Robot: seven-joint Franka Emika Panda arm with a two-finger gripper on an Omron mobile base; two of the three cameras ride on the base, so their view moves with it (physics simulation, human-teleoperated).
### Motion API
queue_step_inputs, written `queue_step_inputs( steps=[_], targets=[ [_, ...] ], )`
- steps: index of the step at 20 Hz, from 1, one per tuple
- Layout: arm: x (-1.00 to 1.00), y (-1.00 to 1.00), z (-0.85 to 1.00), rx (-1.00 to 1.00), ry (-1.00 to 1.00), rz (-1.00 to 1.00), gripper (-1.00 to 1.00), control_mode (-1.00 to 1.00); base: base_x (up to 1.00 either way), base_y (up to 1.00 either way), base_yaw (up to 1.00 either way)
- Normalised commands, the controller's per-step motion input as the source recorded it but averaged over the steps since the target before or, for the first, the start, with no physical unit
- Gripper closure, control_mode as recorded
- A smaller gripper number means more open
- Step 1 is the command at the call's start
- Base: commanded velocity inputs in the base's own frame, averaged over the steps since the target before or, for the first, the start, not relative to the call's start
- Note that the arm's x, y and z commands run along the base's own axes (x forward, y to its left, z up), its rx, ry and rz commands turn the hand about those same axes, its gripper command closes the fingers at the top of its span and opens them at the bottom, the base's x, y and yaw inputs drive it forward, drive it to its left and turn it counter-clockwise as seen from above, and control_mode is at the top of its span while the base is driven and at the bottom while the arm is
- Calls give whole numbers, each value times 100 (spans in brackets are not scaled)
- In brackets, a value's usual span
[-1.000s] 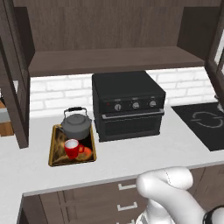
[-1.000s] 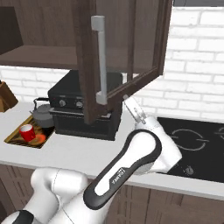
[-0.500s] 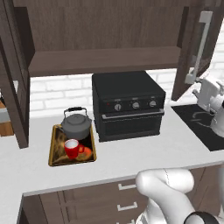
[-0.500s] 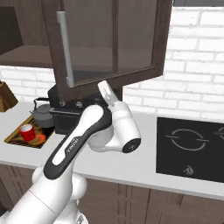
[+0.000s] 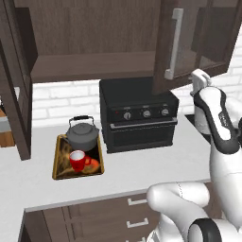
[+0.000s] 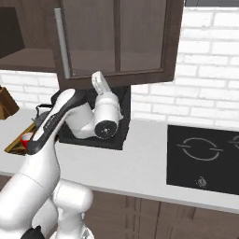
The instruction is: Pick the kettle from the counter and place it on the tray. Then pick the mug from the cabinet and place it on the tray. Then close the cabinet doors.
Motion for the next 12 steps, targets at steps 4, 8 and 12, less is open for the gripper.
queue_step_inputs(
  steps=[4,8,12],
  targets=[
    [77,41,5,0,16,-16,-100,-100,0,0,0],
    [80,33,1,0,17,-14,-100,-100,0,0,0],
    [81,26,2,0,16,-11,-100,-100,0,0,0]
  ],
)
